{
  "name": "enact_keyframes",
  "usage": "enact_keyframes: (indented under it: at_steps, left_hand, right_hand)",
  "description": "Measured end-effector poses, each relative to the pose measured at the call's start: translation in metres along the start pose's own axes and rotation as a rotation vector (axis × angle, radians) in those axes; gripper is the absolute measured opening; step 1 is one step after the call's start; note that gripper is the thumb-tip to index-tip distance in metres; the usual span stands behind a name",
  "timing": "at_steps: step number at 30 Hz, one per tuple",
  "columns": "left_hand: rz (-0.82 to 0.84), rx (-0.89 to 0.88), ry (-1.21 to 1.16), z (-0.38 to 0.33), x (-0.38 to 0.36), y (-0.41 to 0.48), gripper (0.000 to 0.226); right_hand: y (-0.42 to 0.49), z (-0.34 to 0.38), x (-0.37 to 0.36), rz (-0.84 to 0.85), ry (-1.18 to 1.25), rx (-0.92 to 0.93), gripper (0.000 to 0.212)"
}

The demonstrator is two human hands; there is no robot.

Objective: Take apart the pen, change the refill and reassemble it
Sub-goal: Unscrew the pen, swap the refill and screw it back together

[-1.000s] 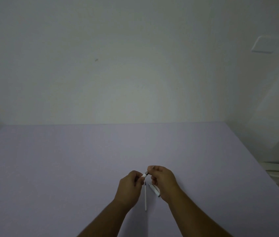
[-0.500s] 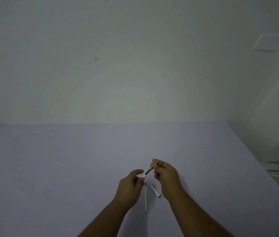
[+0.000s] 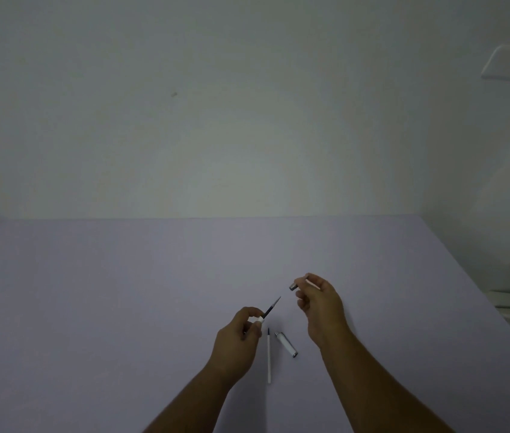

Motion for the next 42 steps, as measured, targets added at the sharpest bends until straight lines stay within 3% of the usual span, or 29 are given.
enact_keyframes:
  at_steps: [2,7,10,42]
  left_hand:
    - [-0.005,0.022,-0.009,0.006,-0.001,0.000,0.014]
    - [-0.004,0.059,-0.021,0.020,-0.003,-0.001,0.016]
    - [0.006,0.065,-0.029,0.026,-0.004,-0.002,0.018]
    - [0.046,0.047,0.016,0.031,-0.011,0.000,0.014]
  right_hand:
    - [0.005,-0.003,0.007,-0.024,-0.047,-0.001,0.016]
    - [0.018,-0.037,0.035,-0.047,-0.919,0.072,0.024]
    - [0.021,-0.058,0.041,0.002,-1.128,0.114,0.023]
    - [0.020,-0.069,0.051,-0.008,-1.138,0.199,0.025]
Point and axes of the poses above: each hand's wrist, its own y-axis towards the middle knuckle, its own x-axis out of the back of the hand, z = x × y, the point moved 2 cm from there along y, towards the middle knuckle, and after that the axes turned 6 degrees about -x, right-handed, at the moved point
